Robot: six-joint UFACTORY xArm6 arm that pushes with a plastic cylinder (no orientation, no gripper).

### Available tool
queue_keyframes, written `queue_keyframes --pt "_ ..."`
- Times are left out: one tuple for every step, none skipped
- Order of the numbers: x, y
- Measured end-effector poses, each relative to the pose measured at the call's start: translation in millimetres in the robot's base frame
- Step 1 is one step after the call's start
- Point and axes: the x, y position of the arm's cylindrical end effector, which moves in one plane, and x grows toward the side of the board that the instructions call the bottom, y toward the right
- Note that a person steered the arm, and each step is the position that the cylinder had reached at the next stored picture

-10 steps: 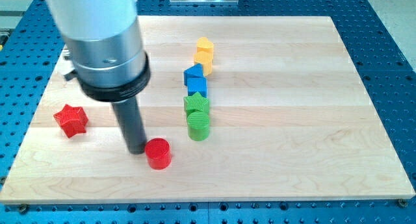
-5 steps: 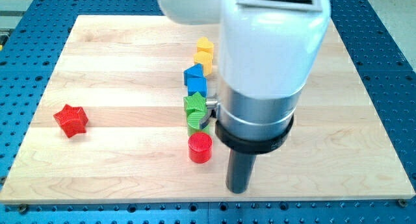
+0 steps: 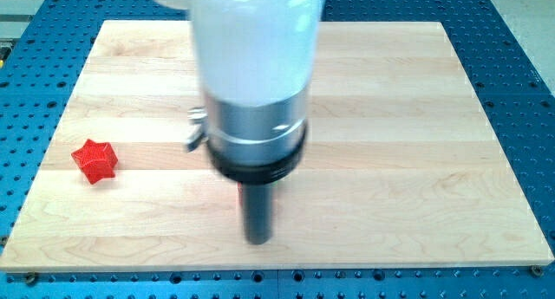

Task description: Push the red circle below the green circle

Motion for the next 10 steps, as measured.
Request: queue_keyframes --pt "-9.4 -87.3" --pt "-30.1 -135.3" --pt "-30.0 -102.7" --pt "-34.7 -70.4" --pt "-47.2 -44.0" --pt "-49.1 -17.2" --pt "-49.1 -16.8" --pt "-49.1 -13.7" --pt "-47.8 -8.2" --pt "-43.8 1.0"
